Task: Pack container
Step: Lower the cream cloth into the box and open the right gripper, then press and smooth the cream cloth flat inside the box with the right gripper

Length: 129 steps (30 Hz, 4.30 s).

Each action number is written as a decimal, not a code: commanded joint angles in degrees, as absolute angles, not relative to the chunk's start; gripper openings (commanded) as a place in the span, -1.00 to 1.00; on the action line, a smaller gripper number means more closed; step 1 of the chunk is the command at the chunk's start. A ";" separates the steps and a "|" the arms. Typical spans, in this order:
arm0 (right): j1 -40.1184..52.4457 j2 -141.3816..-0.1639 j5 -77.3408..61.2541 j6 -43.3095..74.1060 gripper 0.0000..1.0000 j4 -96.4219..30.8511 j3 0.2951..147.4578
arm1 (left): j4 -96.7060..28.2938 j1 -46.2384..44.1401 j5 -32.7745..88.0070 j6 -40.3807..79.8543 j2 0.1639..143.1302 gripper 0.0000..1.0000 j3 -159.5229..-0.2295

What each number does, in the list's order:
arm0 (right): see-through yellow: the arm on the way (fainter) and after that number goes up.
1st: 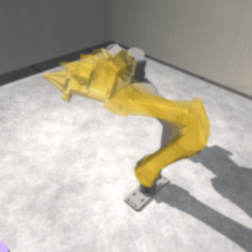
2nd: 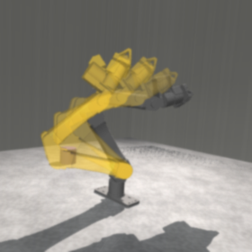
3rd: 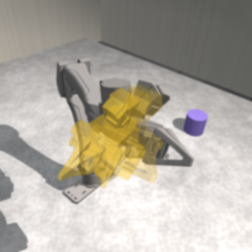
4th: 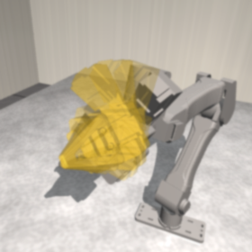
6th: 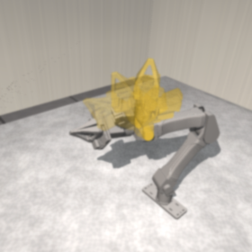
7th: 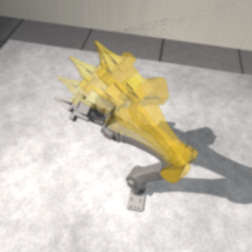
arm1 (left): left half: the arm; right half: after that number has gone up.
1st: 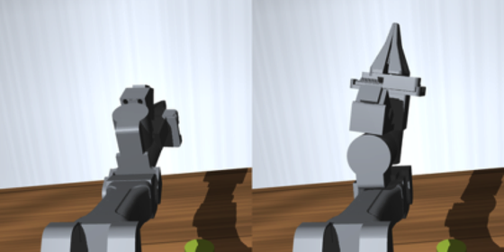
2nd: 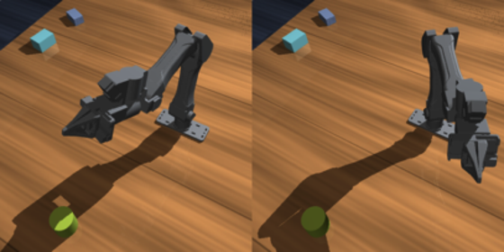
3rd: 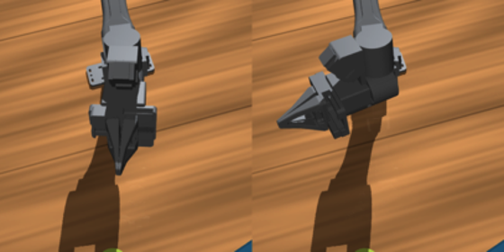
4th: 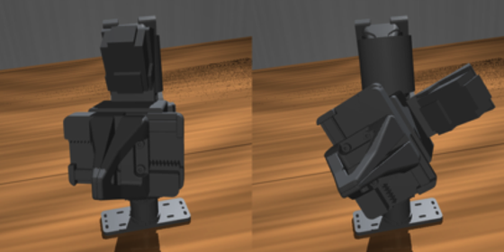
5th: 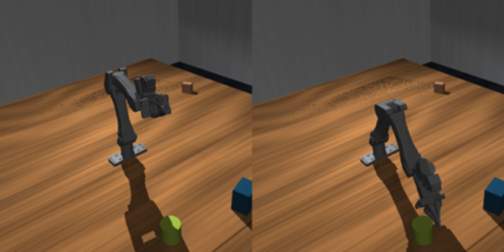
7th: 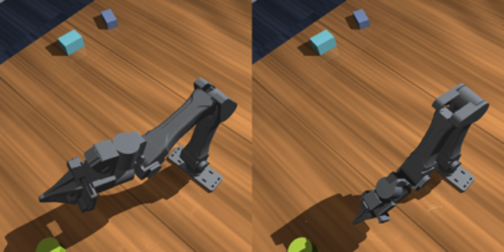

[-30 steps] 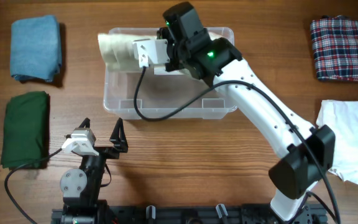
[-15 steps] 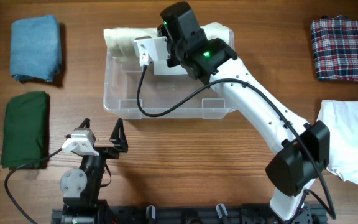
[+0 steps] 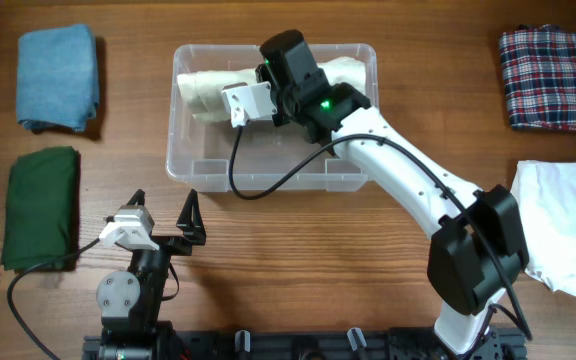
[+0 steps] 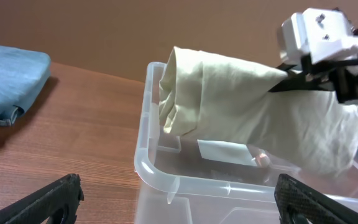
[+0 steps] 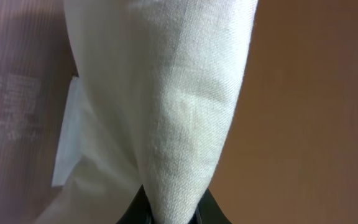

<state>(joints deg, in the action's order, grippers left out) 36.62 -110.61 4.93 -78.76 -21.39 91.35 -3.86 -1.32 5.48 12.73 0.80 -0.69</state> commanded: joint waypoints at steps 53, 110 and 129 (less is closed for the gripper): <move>38.24 -108.62 2.98 -71.09 0.45 -7.99 83.99 | -3.92 -0.89 5.74 12.40 0.43 1.00 -0.34; 32.21 -124.25 -13.23 -7.38 -0.92 -59.53 114.17 | -3.92 -0.89 5.74 12.43 0.43 1.00 -0.34; 32.23 -131.79 -15.11 -7.94 -0.92 -67.13 113.99 | -3.92 -0.89 5.74 12.40 0.43 1.00 -0.34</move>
<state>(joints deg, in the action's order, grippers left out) 32.16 -130.10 -14.39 -8.12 -66.89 113.60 -3.88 -1.32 5.50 12.73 0.80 -0.69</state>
